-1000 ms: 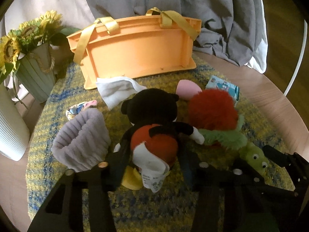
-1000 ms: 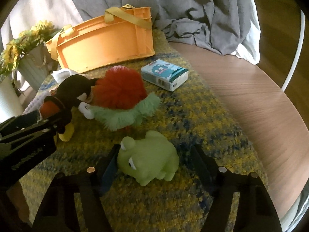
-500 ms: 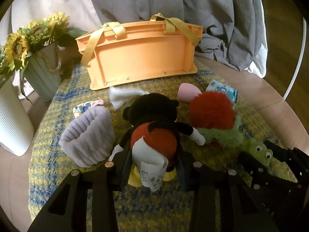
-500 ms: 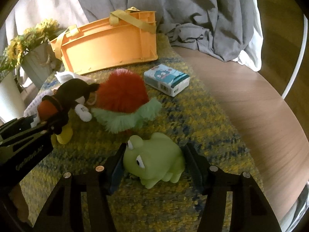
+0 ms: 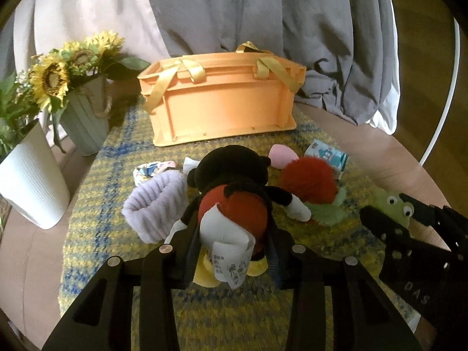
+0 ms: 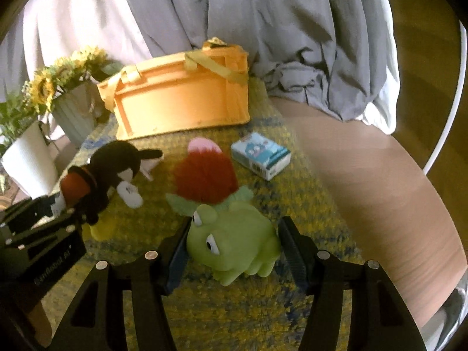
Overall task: Organize soft objects
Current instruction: 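Carry the Mickey plush with the left tool while the right tool carries the frog over the crate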
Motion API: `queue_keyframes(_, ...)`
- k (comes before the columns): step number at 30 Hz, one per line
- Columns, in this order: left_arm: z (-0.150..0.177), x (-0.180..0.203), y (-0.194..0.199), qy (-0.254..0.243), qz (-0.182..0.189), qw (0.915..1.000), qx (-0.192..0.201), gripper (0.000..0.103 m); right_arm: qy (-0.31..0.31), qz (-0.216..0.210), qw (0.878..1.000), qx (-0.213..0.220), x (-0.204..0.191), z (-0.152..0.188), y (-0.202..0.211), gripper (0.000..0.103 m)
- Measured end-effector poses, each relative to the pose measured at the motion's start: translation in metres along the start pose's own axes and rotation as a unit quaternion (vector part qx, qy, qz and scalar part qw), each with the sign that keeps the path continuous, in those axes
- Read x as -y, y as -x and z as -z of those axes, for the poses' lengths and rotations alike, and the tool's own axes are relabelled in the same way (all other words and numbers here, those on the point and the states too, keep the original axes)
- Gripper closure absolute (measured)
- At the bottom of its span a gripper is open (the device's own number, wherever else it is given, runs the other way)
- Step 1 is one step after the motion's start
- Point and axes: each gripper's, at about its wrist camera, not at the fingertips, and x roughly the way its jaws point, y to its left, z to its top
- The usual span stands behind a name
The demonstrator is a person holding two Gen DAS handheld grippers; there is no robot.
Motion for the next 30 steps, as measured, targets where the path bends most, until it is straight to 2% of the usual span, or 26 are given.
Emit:
queue_keyframes(3, -0.001, 0.0, 0.011, 0.005, 0.002, 1.0, 0.004, 0.065, 0.002, -0.006, 1.0, 0.011, 0.0, -0.007, 0.01, 0.043)
queue_keyframes(16, -0.032, -0.005, 0.06, 0.018, -0.038, 0.9952, 0.088, 0.065, 0.022, -0.029, 0.997, 0.075, -0.007, -0.041, 0.044, 0.043)
queue_keyframes(30, -0.068, -0.005, 0.081, 0.02, -0.055, 0.9872, 0.148, 0.064, 0.025, -0.042, 0.989, 0.143, -0.007, -0.08, 0.065, 0.043)
